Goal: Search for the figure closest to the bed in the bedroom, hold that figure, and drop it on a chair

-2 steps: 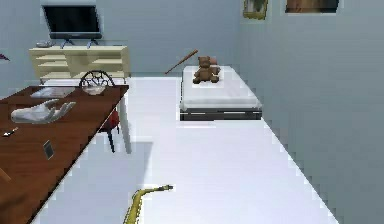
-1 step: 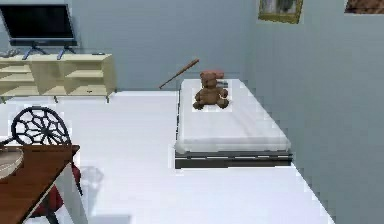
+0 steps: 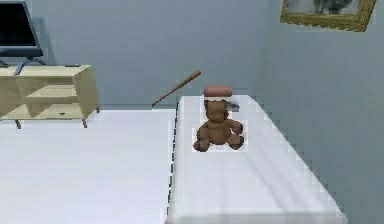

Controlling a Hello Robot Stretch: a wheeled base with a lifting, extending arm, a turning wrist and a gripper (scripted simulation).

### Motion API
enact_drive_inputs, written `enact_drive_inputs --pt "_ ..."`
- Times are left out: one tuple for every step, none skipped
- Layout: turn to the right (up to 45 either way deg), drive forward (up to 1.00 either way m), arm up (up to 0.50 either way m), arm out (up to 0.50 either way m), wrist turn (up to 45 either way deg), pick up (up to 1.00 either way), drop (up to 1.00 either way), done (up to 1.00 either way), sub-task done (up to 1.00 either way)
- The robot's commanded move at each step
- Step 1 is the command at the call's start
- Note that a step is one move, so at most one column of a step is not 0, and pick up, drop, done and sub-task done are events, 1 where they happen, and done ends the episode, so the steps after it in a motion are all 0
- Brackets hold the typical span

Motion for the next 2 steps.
enact_drive_inputs --pt "45.0 0.0 0.0 0.0 0.0 0.0 0.0 0.0 0.0" --pt "45.0 0.0 0.0 0.0 0.0 0.0 0.0 0.0 0.0"
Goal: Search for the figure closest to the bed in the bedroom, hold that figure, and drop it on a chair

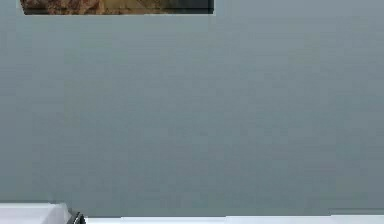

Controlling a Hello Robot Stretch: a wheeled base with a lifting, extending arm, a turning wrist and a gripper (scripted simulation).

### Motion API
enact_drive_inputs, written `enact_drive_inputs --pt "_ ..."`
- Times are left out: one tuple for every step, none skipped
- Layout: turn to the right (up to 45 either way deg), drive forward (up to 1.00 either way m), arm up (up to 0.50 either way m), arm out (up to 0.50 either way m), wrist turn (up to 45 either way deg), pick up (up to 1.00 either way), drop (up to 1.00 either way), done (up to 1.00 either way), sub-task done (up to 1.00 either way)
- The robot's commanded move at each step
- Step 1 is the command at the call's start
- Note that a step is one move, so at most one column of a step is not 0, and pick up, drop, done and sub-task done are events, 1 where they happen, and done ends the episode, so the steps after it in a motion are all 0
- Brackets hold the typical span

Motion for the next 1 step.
enact_drive_inputs --pt "45.0 0.0 0.0 0.0 0.0 0.0 0.0 0.0 0.0"
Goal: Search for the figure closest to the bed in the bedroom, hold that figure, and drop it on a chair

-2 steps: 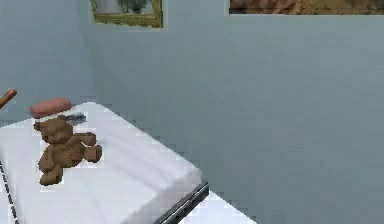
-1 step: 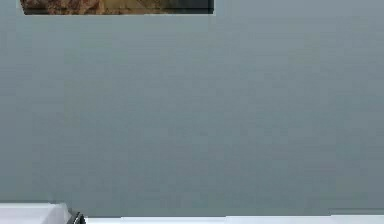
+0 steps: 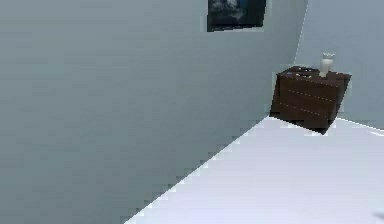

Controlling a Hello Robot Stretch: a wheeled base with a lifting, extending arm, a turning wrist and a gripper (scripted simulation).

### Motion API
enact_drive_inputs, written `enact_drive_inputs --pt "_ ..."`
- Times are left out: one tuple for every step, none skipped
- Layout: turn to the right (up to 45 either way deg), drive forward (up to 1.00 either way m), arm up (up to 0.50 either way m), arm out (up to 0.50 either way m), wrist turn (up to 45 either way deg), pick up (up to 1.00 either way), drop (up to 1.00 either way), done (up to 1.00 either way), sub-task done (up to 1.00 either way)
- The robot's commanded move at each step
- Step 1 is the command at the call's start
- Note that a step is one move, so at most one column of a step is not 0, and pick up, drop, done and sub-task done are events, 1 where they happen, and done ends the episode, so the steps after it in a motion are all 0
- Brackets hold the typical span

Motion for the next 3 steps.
enact_drive_inputs --pt "12.0 0.0 0.0 0.0 0.0 0.0 0.0 0.0 0.0" --pt "39.0 0.0 0.0 0.0 0.0 0.0 0.0 0.0 0.0" --pt "0.0 1.0 0.0 0.0 0.0 0.0 0.0 0.0 0.0"
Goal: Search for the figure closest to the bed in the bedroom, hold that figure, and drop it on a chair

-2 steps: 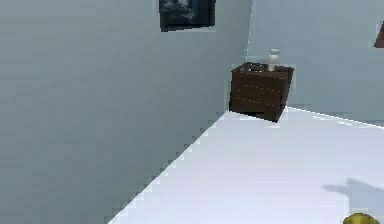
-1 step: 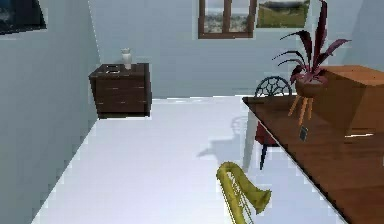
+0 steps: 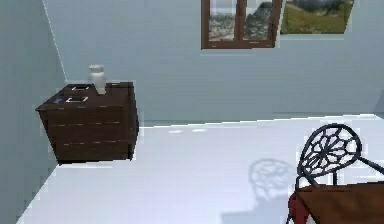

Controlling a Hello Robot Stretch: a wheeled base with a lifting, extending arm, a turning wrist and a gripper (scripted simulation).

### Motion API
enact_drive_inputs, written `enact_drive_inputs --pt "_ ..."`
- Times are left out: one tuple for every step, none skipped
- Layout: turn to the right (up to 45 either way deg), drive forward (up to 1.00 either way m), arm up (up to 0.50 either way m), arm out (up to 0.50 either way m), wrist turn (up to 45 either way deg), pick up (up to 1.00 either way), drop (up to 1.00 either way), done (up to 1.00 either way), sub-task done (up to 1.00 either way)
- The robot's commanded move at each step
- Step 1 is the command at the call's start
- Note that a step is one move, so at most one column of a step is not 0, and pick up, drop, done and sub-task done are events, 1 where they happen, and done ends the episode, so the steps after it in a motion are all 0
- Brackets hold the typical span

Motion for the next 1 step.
enact_drive_inputs --pt "24.0 0.0 0.0 0.0 0.0 0.0 0.0 0.0 0.0"
